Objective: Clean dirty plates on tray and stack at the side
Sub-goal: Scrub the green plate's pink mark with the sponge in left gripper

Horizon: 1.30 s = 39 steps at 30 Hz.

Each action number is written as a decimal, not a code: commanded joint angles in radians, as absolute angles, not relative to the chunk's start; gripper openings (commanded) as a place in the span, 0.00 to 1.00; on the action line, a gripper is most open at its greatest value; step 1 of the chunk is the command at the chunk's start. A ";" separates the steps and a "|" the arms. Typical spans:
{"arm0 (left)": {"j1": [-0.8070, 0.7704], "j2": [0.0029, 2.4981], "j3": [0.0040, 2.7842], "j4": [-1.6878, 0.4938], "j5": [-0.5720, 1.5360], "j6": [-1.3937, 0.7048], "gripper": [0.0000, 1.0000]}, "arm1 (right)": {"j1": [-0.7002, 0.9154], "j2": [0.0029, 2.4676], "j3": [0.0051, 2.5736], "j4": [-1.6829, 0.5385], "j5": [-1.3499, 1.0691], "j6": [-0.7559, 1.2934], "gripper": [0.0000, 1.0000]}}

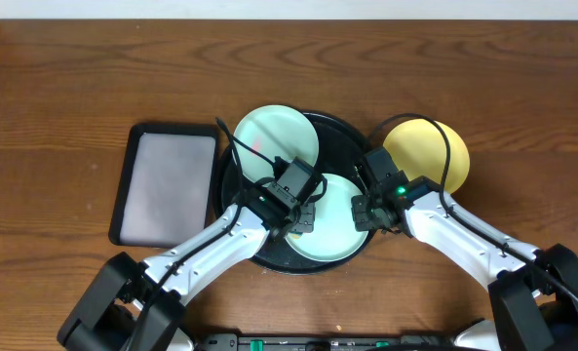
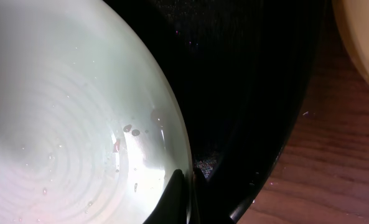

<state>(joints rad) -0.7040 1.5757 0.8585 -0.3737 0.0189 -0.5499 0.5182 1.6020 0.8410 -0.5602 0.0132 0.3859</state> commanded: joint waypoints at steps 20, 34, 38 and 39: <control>-0.776 1.792 0.855 -0.229 0.113 -0.548 0.08 | 0.512 1.608 0.834 -0.561 0.017 0.388 0.01; -0.817 1.622 0.873 -0.167 0.138 -0.547 0.07 | 0.512 1.608 0.834 -0.560 0.017 0.388 0.01; -0.817 1.490 0.873 -0.210 0.049 -0.547 0.07 | 0.512 1.608 0.834 -0.560 0.017 0.388 0.01; -0.817 1.421 0.873 -0.246 -0.018 -0.548 0.08 | 0.512 1.608 0.834 -0.561 0.017 0.388 0.01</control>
